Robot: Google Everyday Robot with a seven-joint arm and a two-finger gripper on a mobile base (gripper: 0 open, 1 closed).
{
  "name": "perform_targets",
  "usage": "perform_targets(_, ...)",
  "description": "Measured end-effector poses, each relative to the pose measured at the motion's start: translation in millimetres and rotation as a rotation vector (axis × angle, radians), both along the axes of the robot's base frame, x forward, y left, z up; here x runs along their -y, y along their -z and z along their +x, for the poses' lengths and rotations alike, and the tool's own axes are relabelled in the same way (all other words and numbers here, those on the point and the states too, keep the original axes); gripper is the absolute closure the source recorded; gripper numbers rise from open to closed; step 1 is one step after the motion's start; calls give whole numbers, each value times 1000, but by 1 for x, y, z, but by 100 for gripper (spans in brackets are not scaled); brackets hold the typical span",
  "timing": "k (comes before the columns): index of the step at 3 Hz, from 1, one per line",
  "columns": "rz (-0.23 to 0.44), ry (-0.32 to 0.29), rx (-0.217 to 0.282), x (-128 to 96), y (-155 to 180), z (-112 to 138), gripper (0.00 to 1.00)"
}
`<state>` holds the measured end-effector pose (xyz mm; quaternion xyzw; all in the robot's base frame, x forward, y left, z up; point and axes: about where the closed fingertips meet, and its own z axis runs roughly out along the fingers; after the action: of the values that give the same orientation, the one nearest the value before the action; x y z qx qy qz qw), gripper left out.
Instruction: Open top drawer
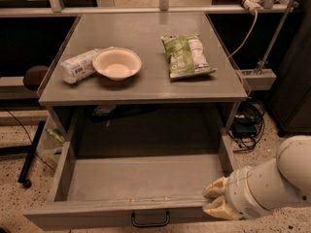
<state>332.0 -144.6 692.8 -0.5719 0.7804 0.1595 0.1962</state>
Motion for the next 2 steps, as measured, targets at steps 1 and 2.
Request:
perform_targets(1, 7, -2, 10, 0, -3, -6, 58)
perform_targets(2, 12, -5, 18, -1, -4, -8, 34)
